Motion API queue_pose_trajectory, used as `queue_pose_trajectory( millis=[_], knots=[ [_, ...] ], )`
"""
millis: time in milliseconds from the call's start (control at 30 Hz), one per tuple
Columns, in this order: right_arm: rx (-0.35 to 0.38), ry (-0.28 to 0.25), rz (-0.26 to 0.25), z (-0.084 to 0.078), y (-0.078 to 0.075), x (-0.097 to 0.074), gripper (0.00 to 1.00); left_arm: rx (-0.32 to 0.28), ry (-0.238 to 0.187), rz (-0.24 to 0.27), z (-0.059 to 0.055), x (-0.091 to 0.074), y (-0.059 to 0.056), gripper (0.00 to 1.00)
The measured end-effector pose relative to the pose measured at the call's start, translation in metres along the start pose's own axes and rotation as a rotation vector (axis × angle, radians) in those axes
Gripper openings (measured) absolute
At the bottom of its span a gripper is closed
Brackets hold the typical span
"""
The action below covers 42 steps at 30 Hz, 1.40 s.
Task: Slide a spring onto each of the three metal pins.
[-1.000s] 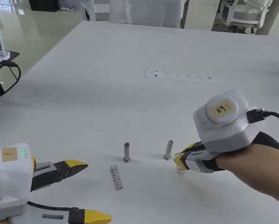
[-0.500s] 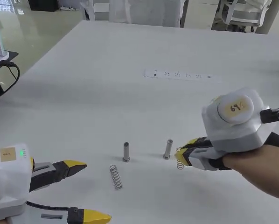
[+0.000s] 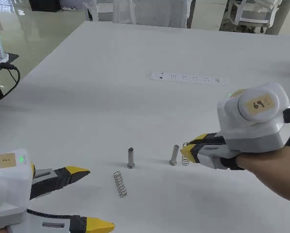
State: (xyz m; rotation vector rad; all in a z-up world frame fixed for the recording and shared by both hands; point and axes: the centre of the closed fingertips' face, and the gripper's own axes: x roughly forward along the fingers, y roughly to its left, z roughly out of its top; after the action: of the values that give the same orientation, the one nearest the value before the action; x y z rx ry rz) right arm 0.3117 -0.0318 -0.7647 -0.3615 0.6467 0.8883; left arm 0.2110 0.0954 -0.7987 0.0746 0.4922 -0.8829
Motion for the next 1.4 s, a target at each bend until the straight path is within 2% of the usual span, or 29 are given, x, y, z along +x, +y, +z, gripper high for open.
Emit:
queue_pose_trajectory(
  millis=[567, 900, 1400],
  knots=[
    [-0.036, -0.104, -0.027, 0.028, -0.006, 0.003, 0.08, -0.003, -0.002, 0.002, 0.001, 0.0, 0.002, 0.7],
    [-0.009, -0.134, -0.032, 0.028, -0.012, 0.008, 0.08, -0.006, -0.004, 0.002, 0.0, 0.0, 0.001, 0.7],
    [0.005, -0.142, -0.031, 0.023, -0.014, 0.014, 0.08, -0.008, -0.007, 0.003, 0.0, 0.001, 0.0, 0.7]
  ],
)
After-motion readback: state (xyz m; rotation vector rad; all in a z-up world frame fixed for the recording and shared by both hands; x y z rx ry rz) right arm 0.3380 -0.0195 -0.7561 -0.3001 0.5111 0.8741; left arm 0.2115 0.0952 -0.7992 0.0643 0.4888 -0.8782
